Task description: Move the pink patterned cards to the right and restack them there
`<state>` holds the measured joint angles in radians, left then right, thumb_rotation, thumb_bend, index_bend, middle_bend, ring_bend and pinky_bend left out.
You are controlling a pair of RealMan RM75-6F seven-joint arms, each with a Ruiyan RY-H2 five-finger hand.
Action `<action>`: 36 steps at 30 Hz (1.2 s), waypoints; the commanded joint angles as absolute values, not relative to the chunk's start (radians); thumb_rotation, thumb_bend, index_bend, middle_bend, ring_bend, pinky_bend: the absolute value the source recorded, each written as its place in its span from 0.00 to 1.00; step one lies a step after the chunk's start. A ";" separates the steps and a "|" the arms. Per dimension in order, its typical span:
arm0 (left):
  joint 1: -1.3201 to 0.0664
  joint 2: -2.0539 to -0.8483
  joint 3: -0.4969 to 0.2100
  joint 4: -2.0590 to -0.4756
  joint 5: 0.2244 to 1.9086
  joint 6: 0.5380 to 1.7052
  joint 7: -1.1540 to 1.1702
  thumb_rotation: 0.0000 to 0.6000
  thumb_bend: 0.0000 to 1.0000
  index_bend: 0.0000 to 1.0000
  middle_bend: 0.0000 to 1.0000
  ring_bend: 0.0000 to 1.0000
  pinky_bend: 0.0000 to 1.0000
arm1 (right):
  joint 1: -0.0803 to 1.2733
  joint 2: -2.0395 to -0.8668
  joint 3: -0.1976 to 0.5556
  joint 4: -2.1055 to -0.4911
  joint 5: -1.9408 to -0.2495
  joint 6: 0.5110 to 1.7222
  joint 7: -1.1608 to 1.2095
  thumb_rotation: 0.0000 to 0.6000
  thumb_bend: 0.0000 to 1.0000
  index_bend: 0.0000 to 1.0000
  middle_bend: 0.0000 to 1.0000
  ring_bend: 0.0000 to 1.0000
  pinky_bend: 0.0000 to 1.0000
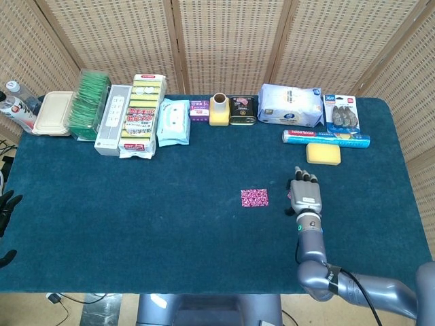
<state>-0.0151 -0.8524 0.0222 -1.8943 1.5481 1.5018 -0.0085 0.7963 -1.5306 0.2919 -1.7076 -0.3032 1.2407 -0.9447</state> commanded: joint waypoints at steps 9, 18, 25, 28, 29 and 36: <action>-0.017 -0.850 0.021 -1.891 1.546 1.499 -0.017 1.00 0.10 0.00 0.00 0.00 0.08 | 0.912 -1.627 0.242 -1.631 -0.345 1.156 -1.007 0.98 0.25 0.30 0.00 0.00 0.04; -0.020 -0.846 0.013 -1.887 1.526 1.494 -0.031 1.00 0.10 0.00 0.00 0.00 0.08 | 0.966 -1.681 0.247 -1.557 -0.330 1.138 -1.025 0.98 0.25 0.30 0.00 0.00 0.05; -0.023 -0.845 0.013 -1.889 1.522 1.488 -0.030 1.00 0.10 0.00 0.00 0.00 0.08 | 0.970 -1.686 0.235 -1.532 -0.337 1.115 -1.003 0.98 0.25 0.30 0.00 0.00 0.05; -0.022 -0.844 0.014 -1.890 1.526 1.490 -0.028 1.00 0.10 0.00 0.00 0.00 0.08 | 0.975 -1.690 0.233 -1.518 -0.342 1.105 -0.994 0.98 0.25 0.30 0.00 0.00 0.05; -0.021 -0.845 0.014 -1.890 1.526 1.491 -0.027 1.00 0.10 0.00 0.00 0.00 0.08 | 0.977 -1.691 0.233 -1.515 -0.342 1.103 -0.992 0.98 0.25 0.30 0.00 0.00 0.05; -0.023 -0.847 0.013 -1.890 1.522 1.489 -0.022 1.00 0.10 0.00 0.00 0.00 0.08 | 0.985 -1.698 0.234 -1.490 -0.330 1.087 -0.978 0.98 0.25 0.30 0.00 0.00 0.05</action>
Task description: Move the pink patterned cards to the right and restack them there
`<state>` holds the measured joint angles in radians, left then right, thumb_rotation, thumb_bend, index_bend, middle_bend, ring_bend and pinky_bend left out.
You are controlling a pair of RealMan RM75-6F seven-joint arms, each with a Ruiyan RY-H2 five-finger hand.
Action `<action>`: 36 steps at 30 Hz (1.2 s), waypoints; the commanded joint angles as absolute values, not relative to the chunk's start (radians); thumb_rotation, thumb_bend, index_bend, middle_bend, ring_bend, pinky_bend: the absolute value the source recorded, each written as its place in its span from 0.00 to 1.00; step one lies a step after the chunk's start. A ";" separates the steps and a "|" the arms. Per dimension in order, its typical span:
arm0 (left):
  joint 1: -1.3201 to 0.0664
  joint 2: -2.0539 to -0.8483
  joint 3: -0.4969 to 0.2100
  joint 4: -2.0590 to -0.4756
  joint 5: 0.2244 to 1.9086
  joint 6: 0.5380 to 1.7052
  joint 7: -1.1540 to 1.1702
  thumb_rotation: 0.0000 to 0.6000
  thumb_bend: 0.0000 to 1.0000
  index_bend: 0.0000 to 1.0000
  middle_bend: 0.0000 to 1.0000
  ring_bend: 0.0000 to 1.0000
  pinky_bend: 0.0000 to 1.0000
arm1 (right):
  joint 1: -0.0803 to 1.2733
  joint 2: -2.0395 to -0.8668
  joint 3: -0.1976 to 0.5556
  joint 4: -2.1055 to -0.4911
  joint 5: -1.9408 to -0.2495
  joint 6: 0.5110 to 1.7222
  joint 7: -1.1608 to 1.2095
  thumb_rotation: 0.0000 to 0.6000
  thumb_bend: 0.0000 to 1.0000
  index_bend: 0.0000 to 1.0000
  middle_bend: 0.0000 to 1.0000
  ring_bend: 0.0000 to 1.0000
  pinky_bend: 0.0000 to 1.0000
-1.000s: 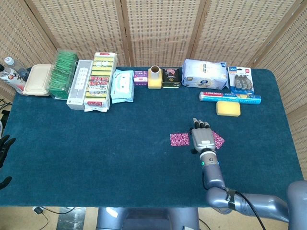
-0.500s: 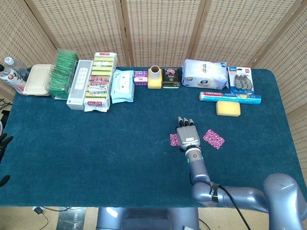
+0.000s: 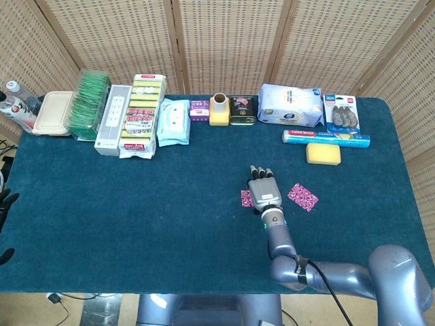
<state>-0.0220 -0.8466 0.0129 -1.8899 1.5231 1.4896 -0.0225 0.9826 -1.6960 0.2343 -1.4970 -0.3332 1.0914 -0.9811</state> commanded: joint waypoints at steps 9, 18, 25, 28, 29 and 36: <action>-0.026 -0.848 0.010 -1.890 1.513 1.482 -0.018 1.00 0.10 0.00 0.00 0.00 0.08 | 0.991 -1.701 0.225 -1.472 -0.329 1.078 -0.967 0.97 0.25 0.30 0.00 0.00 0.05; -0.028 -0.850 0.010 -1.895 1.510 1.477 -0.007 1.00 0.10 0.00 0.00 0.00 0.08 | 0.999 -1.705 0.222 -1.457 -0.313 1.071 -0.971 0.98 0.25 0.30 0.00 0.00 0.05; -0.031 -0.852 0.010 -1.896 1.504 1.470 -0.002 1.00 0.10 0.00 0.00 0.00 0.08 | 1.000 -1.706 0.217 -1.439 -0.304 1.055 -0.961 0.98 0.25 0.30 0.00 0.00 0.05; -0.031 -0.852 0.009 -1.896 1.502 1.470 -0.002 1.00 0.10 0.00 0.00 0.00 0.08 | 1.000 -1.707 0.215 -1.435 -0.305 1.052 -0.958 0.98 0.25 0.30 0.00 0.00 0.05; -0.031 -0.852 0.009 -1.896 1.502 1.470 -0.002 1.00 0.10 0.00 0.00 0.00 0.08 | 1.001 -1.708 0.214 -1.433 -0.305 1.050 -0.958 0.98 0.25 0.31 0.00 0.00 0.05; -0.032 -0.851 0.010 -1.897 1.502 1.468 -0.004 1.00 0.10 0.00 0.00 0.00 0.08 | 1.000 -1.713 0.211 -1.420 -0.312 1.044 -0.942 1.00 0.26 0.40 0.00 0.00 0.06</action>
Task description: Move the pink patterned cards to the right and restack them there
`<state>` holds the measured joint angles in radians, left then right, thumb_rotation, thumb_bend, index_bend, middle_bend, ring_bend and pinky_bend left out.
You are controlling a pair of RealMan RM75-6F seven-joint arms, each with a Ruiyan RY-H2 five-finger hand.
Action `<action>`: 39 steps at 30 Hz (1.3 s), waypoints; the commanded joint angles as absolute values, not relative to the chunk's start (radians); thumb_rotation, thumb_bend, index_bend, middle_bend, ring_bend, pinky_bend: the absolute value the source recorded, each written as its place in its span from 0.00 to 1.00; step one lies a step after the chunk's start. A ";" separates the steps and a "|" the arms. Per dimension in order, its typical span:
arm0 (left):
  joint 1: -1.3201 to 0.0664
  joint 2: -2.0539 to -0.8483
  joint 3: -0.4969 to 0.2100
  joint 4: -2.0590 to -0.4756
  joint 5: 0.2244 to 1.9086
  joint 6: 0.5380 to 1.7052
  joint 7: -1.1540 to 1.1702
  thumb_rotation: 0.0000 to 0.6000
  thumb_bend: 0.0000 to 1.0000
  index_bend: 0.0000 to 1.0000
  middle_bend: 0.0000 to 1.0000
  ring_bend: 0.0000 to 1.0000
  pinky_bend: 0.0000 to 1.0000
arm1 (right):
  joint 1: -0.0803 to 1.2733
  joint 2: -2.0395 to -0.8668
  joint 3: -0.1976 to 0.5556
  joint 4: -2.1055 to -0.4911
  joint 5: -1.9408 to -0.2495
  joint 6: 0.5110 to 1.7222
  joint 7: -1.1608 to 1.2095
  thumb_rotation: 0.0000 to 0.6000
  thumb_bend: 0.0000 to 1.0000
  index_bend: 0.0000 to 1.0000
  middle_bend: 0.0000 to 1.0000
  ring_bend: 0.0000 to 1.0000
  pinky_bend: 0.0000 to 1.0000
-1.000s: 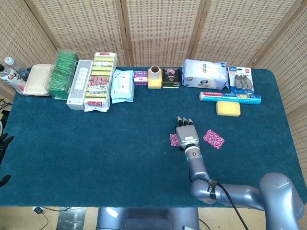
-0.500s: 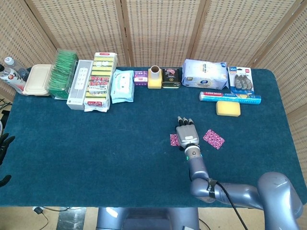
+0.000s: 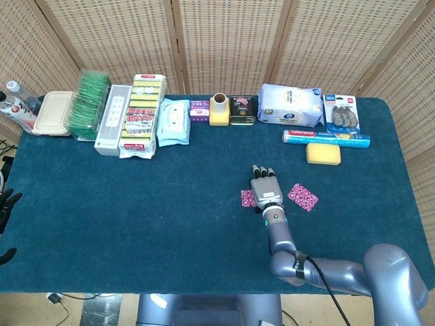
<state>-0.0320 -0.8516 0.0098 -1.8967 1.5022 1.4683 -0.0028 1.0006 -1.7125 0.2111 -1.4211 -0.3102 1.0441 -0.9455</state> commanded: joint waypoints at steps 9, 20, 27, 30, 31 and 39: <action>-0.031 -0.851 0.010 -1.897 1.505 1.470 -0.005 1.00 0.10 0.00 0.00 0.00 0.08 | 0.993 -1.698 0.211 -1.432 -0.319 1.047 -0.925 1.00 0.26 0.45 0.00 0.00 0.06; -0.029 -0.850 0.013 -1.897 1.510 1.474 -0.010 1.00 0.10 0.00 0.00 0.00 0.08 | 0.976 -1.634 0.244 -1.500 -0.293 1.083 -0.892 1.00 0.26 0.45 0.00 0.00 0.06; -0.027 -0.846 0.017 -1.894 1.522 1.476 -0.021 1.00 0.10 0.00 0.00 0.00 0.08 | 0.943 -1.552 0.263 -1.539 -0.258 1.132 -0.870 1.00 0.26 0.45 0.00 0.00 0.07; -0.026 -0.845 0.018 -1.893 1.527 1.479 -0.024 1.00 0.10 0.00 0.00 0.00 0.08 | 0.920 -1.508 0.265 -1.555 -0.230 1.157 -0.866 1.00 0.26 0.45 0.00 0.00 0.07; -0.026 -0.845 0.019 -1.893 1.528 1.479 -0.025 1.00 0.10 0.00 0.00 0.00 0.08 | 0.914 -1.498 0.266 -1.560 -0.222 1.158 -0.864 1.00 0.26 0.45 0.00 0.00 0.07; -0.025 -0.843 0.026 -1.893 1.545 1.480 -0.026 1.00 0.10 0.00 0.00 0.00 0.08 | 0.878 -1.447 0.270 -1.594 -0.131 1.190 -0.866 1.00 0.26 0.45 0.00 0.00 0.07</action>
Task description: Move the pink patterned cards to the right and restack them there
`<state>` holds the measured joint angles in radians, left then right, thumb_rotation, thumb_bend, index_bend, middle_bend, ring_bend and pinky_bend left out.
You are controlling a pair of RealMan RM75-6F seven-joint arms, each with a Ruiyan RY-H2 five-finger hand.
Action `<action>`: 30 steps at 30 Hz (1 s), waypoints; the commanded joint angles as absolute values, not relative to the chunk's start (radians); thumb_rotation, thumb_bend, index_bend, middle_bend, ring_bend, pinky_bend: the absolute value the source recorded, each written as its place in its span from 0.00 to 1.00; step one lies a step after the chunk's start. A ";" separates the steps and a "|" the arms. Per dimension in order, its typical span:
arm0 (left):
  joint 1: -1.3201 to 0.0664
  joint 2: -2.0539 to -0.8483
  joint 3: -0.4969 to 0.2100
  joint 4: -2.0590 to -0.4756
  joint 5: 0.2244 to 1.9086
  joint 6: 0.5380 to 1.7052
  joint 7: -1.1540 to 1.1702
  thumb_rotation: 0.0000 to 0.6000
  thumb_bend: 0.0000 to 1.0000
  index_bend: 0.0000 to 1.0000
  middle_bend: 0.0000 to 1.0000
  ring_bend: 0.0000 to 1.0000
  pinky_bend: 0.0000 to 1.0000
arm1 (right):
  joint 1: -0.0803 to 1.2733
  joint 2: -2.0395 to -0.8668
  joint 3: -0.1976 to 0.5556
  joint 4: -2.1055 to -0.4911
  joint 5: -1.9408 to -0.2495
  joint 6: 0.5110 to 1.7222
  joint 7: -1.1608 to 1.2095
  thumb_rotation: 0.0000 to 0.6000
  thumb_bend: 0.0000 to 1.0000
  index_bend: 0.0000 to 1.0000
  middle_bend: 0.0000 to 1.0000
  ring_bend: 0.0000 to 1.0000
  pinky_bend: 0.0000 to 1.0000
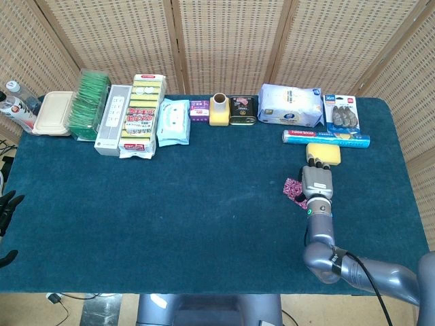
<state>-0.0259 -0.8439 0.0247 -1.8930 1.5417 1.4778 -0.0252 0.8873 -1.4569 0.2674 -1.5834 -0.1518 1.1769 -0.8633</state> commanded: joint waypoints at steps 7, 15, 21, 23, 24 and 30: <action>-0.019 -0.842 0.031 -1.888 1.560 1.492 -0.034 1.00 0.10 0.00 0.00 0.00 0.08 | 0.876 -1.452 0.272 -1.602 -0.102 1.197 -0.879 1.00 0.26 0.45 0.00 0.00 0.07; -0.015 -0.846 0.031 -1.887 1.562 1.500 -0.032 1.00 0.09 0.00 0.00 0.00 0.08 | 0.891 -1.492 0.265 -1.557 -0.082 1.201 -0.914 1.00 0.27 0.45 0.00 0.00 0.07; -0.017 -0.847 0.029 -1.890 1.554 1.495 -0.027 1.00 0.10 0.00 0.00 0.00 0.08 | 0.887 -1.515 0.272 -1.505 -0.093 1.177 -0.900 1.00 0.27 0.43 0.00 0.00 0.09; -0.019 -0.848 0.027 -1.891 1.548 1.490 -0.024 1.00 0.10 0.00 0.00 0.00 0.08 | 0.883 -1.516 0.272 -1.502 -0.094 1.168 -0.898 1.00 0.27 0.43 0.00 0.00 0.09; -0.021 -0.848 0.027 -1.892 1.546 1.488 -0.023 1.00 0.10 0.00 0.00 0.00 0.08 | 0.882 -1.516 0.271 -1.500 -0.095 1.164 -0.899 1.00 0.27 0.43 0.00 0.00 0.09; -0.023 -0.850 0.025 -1.897 1.536 1.482 -0.013 1.00 0.10 0.00 0.00 0.00 0.08 | 0.883 -1.528 0.269 -1.478 -0.070 1.153 -0.920 1.00 0.27 0.43 0.00 0.00 0.09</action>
<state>-0.0232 -0.8496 0.0247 -1.8961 1.5370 1.4820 -0.0128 0.8830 -1.5254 0.2691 -1.4812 -0.0723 1.1541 -0.9169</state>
